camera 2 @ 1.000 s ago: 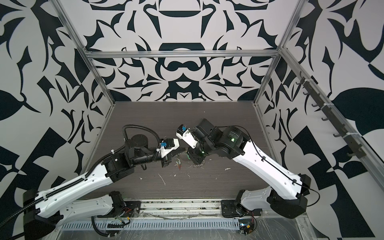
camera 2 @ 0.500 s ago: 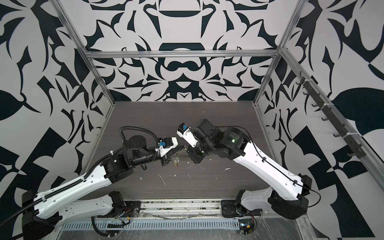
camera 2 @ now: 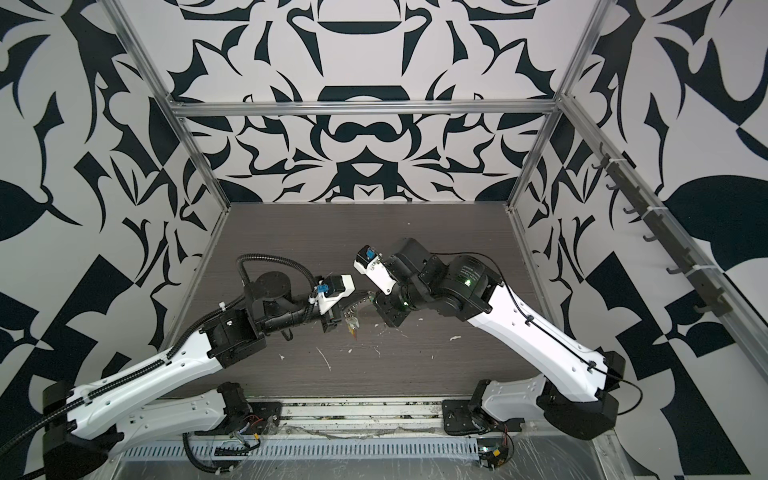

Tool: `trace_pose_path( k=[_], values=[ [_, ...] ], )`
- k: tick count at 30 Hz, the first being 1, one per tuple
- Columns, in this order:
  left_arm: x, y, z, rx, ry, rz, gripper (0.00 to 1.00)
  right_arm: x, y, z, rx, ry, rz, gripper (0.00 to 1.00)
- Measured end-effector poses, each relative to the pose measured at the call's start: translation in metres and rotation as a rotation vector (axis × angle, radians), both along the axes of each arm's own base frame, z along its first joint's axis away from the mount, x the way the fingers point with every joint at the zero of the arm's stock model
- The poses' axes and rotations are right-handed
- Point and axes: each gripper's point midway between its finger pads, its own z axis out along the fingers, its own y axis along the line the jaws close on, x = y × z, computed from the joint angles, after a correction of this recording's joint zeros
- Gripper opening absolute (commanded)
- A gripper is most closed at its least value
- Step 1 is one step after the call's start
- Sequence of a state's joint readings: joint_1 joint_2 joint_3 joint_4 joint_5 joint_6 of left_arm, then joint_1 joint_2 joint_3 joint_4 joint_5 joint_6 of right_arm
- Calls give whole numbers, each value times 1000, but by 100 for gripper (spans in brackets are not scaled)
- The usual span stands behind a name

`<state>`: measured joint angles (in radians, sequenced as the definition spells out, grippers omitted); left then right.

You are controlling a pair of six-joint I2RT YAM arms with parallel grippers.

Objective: Remove the keys from the keyring

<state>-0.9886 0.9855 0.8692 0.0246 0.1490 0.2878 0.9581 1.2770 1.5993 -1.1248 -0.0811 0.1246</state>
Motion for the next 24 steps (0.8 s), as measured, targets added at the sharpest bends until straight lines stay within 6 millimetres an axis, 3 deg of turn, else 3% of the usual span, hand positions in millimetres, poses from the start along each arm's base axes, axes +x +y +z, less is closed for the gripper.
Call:
trace_pose_path(
  k=[4,7,24],
  values=[
    [-1,2,0,2,-8,-1,34,-2,-4,-2,-17,11,-1,0],
    [-2,3,1,-2,-8,-1,39,-3,-6,-3,-33,17,0,0],
    [-5,9,9,-24,-16,0,32,-3,-8,-3,-68,22,7,0]
  ],
)
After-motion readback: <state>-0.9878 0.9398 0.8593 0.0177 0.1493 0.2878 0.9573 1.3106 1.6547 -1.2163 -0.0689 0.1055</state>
